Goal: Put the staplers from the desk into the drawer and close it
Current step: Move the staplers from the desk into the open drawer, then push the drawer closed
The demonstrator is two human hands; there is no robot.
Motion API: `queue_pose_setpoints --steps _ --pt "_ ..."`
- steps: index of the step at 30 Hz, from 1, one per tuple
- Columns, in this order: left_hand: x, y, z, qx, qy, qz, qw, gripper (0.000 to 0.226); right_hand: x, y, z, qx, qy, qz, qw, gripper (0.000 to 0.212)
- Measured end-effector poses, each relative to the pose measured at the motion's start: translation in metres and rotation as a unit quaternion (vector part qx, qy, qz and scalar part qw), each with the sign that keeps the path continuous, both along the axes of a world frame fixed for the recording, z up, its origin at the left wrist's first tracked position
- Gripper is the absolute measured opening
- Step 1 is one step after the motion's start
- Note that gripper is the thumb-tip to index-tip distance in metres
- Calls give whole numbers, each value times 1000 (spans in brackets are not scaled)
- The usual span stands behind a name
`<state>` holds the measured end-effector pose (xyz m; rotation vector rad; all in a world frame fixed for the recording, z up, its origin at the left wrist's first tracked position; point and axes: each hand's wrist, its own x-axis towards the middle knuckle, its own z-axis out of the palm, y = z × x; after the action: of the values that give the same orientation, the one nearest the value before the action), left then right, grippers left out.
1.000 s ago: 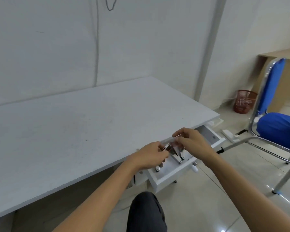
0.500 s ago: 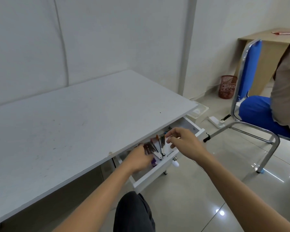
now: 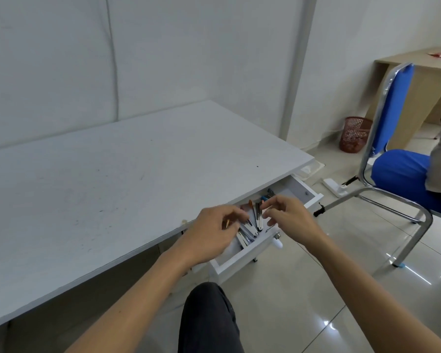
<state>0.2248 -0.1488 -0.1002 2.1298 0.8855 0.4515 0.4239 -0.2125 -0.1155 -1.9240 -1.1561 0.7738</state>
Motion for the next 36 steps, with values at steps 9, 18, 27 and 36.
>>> queue_pose_setpoints --steps 9,18,27,36 --pt "-53 40 -11 121 48 66 989 29 7 -53 -90 -98 132 -102 981 16" --pt "-67 62 -17 141 47 94 984 41 -34 -42 -109 -13 198 -119 973 74" --pt "-65 63 -25 146 38 105 983 47 -66 -15 -105 38 217 -150 964 86" --pt "-65 63 -25 164 49 103 980 41 -82 73 -73 59 179 -145 971 86"
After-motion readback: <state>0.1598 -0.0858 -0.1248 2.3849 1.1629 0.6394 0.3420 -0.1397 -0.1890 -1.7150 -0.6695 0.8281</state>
